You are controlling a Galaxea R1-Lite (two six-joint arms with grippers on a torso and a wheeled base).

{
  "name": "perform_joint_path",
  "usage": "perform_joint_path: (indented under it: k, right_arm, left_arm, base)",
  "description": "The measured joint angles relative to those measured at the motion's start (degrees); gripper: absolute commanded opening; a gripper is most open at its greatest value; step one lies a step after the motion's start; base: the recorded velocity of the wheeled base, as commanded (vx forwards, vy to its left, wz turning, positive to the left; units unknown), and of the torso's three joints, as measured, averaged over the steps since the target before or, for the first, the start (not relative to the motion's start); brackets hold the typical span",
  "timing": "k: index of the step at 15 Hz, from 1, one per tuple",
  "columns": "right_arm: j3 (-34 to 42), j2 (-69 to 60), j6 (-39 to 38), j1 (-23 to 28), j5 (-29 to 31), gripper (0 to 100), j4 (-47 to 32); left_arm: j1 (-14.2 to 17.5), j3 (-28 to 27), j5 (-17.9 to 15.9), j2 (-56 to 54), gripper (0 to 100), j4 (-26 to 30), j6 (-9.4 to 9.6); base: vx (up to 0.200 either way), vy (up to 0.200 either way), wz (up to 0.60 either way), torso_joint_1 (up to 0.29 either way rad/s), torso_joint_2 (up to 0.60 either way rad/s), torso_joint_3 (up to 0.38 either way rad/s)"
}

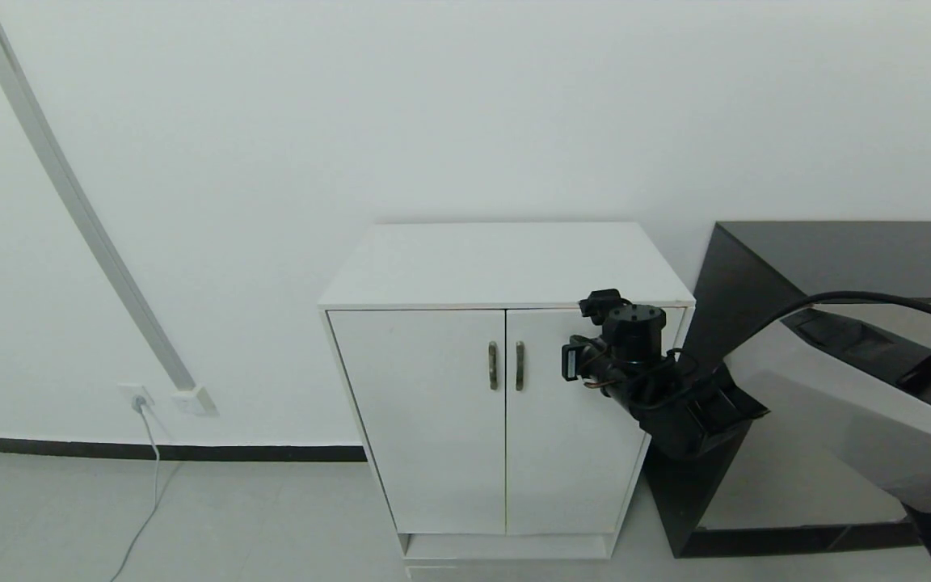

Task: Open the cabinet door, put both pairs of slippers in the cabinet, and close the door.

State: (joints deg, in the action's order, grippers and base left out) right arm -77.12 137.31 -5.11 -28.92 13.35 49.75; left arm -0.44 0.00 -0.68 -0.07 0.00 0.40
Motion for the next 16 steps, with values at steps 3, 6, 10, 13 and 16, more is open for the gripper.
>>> perform_joint_path:
  k: [3,6,10,13,16]
  right_arm:
    - [-0.3,0.3,0.0,0.0,0.0,0,0.0]
    - [-0.9,0.7,0.0,0.2,0.0,0,-0.3]
    - [-1.9,0.9,0.8,0.2,0.1,0,-1.2]
    - [-2.7,1.0,1.3,0.2,0.1,0,-2.2]
    - [-3.0,0.9,1.4,0.2,0.2,0,-2.2]
  left_arm:
    - [0.0,0.0,0.0,0.0,0,0.0,0.02]
    - [0.0,0.0,0.0,0.0,0,0.0,0.02]
    - [0.0,0.0,0.0,0.0,0,0.0,0.0]
    - [0.0,0.0,0.0,0.0,0,0.0,-0.05]
    - [0.0,0.0,0.0,0.0,0,0.0,-0.05]
  base:
    - [0.0,0.0,0.0,0.0,0.0,0.0]
    - [0.0,0.0,0.0,0.0,0.0,0.0]
    - [0.0,0.0,0.0,0.0,0.0,0.0]
    - [0.0,0.0,0.0,0.0,0.0,0.0]
    - [0.0,0.0,0.0,0.0,0.0,0.0]
